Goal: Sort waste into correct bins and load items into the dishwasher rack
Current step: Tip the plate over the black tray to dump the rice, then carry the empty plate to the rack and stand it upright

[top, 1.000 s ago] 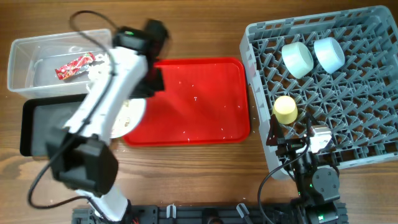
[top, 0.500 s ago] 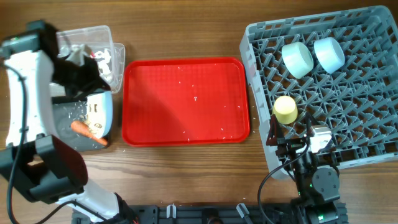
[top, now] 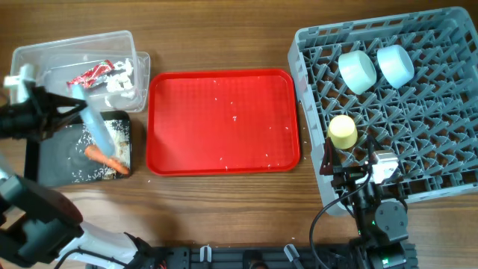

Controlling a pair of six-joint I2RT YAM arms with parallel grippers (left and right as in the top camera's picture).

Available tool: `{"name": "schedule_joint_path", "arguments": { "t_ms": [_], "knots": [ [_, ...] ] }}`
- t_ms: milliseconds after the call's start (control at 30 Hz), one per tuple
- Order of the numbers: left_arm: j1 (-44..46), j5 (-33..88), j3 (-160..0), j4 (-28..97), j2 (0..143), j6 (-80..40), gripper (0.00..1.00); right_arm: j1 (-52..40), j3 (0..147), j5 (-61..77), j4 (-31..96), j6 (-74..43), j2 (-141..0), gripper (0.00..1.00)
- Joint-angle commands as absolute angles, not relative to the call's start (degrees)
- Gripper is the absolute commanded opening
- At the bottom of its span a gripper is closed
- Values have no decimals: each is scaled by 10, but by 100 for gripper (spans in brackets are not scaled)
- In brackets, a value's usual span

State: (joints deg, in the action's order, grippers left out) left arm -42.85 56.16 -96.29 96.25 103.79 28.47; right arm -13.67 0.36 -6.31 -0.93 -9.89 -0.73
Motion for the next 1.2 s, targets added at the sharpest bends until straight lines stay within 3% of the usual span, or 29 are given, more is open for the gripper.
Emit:
{"name": "schedule_joint_path", "arguments": {
  "t_ms": [0, 267, 400, 600, 733, 833, 967, 1167],
  "knots": [
    [-489, 675, -896, 966, 1016, 401, 4, -134, 3, -64, -11, -107, -6, 100],
    [-576, 745, -762, 966, 1015, 475, 4, -134, 3, -64, -11, -107, -6, 100],
    [-554, 750, -762, 966, 1002, 473, 4, -134, 3, -64, -11, -107, -6, 100],
    [-369, 747, -766, 964, 961, 463, 4, -134, 3, -64, -11, -106, -6, 100],
    [-213, 841, -772, 926, 947, 444, 4, -134, 3, -64, -11, -107, -6, 100],
    [-114, 903, -772, 782, 957, 348, 4, -134, 3, -64, -11, -107, -6, 100],
    [27, 883, -773, 366, 973, -24, 4, -134, 3, -63, -11, -107, -6, 100],
    [144, 577, -773, -83, 973, -412, 4, -134, 3, -64, -11, -107, -6, 100]
  ]
}}
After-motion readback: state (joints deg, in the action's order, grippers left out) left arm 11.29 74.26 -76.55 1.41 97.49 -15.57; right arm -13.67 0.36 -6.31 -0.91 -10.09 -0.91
